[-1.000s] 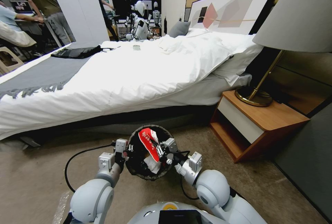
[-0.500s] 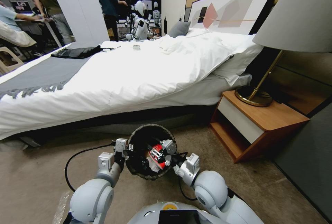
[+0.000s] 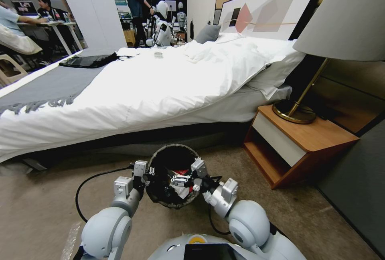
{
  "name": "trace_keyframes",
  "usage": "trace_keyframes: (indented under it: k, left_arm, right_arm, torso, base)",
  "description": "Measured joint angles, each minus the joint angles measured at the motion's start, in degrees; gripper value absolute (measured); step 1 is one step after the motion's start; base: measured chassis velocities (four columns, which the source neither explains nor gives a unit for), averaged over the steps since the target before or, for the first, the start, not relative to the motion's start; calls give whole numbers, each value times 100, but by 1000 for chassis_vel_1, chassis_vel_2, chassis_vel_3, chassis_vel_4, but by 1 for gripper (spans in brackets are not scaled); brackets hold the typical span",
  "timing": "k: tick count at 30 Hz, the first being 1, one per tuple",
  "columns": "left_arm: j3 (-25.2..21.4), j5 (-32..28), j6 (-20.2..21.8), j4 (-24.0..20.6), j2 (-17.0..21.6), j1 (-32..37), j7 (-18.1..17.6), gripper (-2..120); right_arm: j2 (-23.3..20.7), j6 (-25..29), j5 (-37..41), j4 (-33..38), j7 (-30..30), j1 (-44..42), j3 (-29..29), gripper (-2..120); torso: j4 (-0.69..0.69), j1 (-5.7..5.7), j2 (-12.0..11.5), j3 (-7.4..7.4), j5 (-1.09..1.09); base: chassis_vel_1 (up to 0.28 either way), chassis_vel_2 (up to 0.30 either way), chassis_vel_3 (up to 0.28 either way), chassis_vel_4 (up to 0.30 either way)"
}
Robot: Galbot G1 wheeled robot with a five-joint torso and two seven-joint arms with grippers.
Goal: Pick up the trash bin, then pick up the garbage from the floor and place it into the trash bin.
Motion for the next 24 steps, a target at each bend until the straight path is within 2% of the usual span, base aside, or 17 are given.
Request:
trace_keyframes:
  k: [3, 7, 12, 14, 15, 17, 24]
  left_arm:
    - [-11, -7, 0, 0, 7, 19, 0, 1]
    - [-26, -14, 0, -5, 20, 40, 3, 1]
    - [-41, -15, -10, -3, 34, 46, 13, 1]
    - [-73, -42, -13, -3, 49, 44, 24, 1]
    - [-73, -42, -13, -3, 49, 44, 24, 1]
    - [-130, -86, -13, -3, 70, 28, 27, 1]
    - [-203, -145, -13, -3, 90, 36, 30, 1]
  right_arm:
    - [291, 322, -219, 169, 505, -164, 305, 100]
    - [461, 618, -359, 221, 880, -290, 636, 100]
    - [554, 954, -705, 47, 862, -427, 1098, 100]
    - [660, 1173, -779, -130, 752, -653, 1590, 100]
    - [660, 1173, -779, -130, 752, -653, 1590, 100]
    - [723, 1535, -854, -367, 740, -875, 1891, 100]
    - [900, 2251, -1121, -767, 754, -1364, 2424, 100]
  torso:
    - [0, 0, 0, 0, 0]
    - [0, 0, 0, 0, 0]
    - [1, 0, 0, 0, 1]
    - [0, 0, 0, 0, 1]
    - [0, 0, 0, 0, 1]
    - [0, 0, 0, 0, 1]
    - [0, 0, 0, 0, 0]
  base:
    - [0, 0, 0, 0]
    - [0, 0, 0, 0]
    - [0, 0, 0, 0]
    - [0, 0, 0, 0]
    - [0, 0, 0, 0]
    - [0, 0, 0, 0]
    - [0, 0, 0, 0]
